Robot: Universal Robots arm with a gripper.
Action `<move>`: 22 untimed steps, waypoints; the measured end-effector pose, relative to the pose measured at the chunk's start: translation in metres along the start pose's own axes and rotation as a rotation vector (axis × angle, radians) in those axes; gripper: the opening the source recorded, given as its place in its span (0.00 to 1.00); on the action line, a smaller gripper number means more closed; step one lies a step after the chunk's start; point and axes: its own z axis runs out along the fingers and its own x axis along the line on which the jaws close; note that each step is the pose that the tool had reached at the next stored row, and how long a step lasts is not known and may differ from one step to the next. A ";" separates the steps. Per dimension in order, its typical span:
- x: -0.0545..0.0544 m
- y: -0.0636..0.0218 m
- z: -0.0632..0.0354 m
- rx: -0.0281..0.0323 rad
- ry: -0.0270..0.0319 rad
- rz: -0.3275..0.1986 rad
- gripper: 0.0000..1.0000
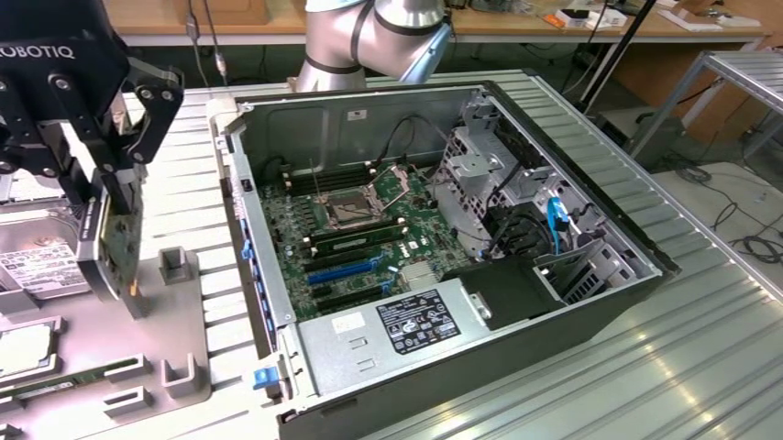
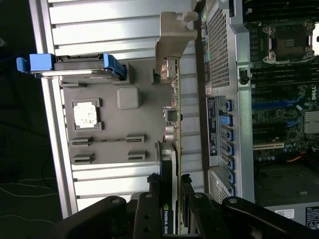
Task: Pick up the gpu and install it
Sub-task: 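Pick up the gpu and move the gpu toward the slot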
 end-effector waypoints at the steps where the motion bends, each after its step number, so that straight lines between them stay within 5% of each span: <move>1: 0.000 0.0002 -0.0023 0.0034 -0.0003 0.000 0.27; 5: 0.000 0.0009 -0.0112 0.0164 -0.0012 0.002 0.27; 9: 0.000 0.0014 -0.0143 0.0223 -0.0019 0.003 0.27; 22: 0.000 0.0015 -0.0146 0.0230 -0.0016 0.003 0.27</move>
